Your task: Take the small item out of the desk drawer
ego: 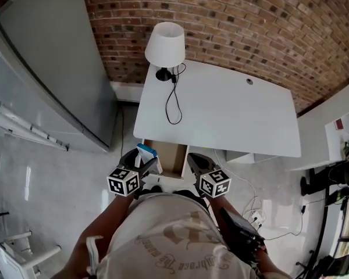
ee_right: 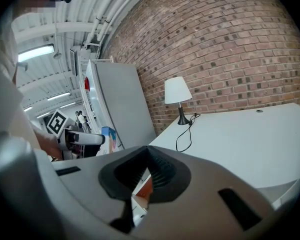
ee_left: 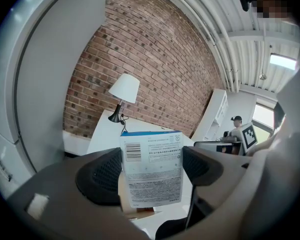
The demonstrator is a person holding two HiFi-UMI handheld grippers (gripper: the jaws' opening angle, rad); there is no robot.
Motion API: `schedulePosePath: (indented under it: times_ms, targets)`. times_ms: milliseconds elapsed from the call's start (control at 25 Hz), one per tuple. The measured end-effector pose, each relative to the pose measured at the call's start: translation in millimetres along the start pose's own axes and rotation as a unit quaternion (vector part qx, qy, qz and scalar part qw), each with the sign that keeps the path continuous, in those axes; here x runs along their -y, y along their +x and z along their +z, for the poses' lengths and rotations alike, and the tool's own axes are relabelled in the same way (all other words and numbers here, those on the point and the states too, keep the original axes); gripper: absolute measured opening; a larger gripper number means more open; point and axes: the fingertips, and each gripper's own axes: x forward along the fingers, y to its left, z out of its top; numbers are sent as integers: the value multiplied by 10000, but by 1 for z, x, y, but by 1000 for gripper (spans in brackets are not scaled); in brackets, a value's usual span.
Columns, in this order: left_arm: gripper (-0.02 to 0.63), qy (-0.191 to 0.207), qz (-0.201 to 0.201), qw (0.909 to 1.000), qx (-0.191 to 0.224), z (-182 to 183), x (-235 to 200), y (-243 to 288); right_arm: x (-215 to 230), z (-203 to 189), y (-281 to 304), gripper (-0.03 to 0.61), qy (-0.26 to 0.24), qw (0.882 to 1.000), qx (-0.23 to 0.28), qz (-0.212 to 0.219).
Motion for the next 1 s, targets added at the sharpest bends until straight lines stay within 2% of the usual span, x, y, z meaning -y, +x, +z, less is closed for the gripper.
schedulePosePath:
  times_ms: [520, 800, 1000]
  targets:
    - [382, 149, -137, 9997, -138, -8, 4, 1, -4, -1, 1, 6, -63, 9999, -44, -67]
    - [382, 157, -256, 9989, -372, -22, 1, 10, -4, -15, -9, 6, 27, 9996, -88, -280]
    - [382, 220, -327, 9985, -393, -22, 3, 17, 6, -21, -14, 6, 91, 9989, -92, -457]
